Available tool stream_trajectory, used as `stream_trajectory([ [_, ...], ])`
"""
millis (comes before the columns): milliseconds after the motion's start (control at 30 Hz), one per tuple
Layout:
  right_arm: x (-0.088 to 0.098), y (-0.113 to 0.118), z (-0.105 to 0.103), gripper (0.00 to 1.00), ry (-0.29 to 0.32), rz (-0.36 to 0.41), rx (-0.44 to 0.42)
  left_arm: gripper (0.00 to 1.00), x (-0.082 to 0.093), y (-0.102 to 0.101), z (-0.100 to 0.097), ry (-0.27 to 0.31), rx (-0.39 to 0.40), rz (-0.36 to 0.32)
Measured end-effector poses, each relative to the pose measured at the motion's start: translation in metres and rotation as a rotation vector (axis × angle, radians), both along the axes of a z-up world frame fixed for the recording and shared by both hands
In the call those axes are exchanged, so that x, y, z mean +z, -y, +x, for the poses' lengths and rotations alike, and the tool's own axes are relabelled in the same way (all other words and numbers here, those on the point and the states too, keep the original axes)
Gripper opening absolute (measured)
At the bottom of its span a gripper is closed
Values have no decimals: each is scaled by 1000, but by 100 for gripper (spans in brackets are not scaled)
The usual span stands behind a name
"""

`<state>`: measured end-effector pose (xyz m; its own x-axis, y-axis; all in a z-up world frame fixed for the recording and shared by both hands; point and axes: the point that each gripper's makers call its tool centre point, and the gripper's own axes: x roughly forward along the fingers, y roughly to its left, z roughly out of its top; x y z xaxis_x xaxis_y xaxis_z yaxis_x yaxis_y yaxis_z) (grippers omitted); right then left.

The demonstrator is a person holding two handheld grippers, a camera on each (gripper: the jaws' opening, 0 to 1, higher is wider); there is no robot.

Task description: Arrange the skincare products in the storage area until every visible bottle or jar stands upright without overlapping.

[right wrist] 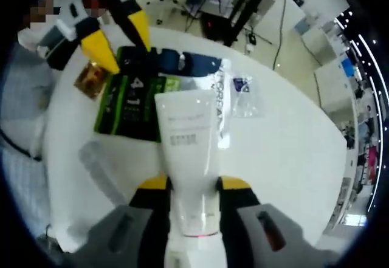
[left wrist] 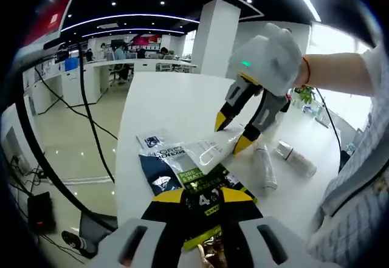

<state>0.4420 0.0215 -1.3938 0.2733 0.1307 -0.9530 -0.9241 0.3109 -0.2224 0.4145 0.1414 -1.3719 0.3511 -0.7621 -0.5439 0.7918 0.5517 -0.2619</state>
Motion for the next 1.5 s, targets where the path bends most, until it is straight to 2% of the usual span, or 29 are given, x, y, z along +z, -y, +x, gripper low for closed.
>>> stream_trajectory([
  [100,6,-3,-1,28,58,12,-1,22,0,0,0,-6,3,-13],
  [133,8,-4,-2,28,69,18,-4,23,1,2,0,-19,9,-36],
  [233,14,-13,-6,28,122,82,-24,24,5,6,1,-52,17,-84],
  [400,22,-18,-12,28,223,104,-13,24,11,13,2,-64,17,-125],
  [533,28,-22,-19,28,290,159,-54,24,15,19,3,-75,20,-150],
  [733,33,-22,-22,28,392,164,-82,22,23,28,1,-100,11,-192],
  [1233,45,-28,-28,28,568,186,-160,23,28,53,-10,-151,-25,-232],
  [1500,58,-31,-27,28,625,255,-216,23,32,75,-14,-181,-26,-281],
])
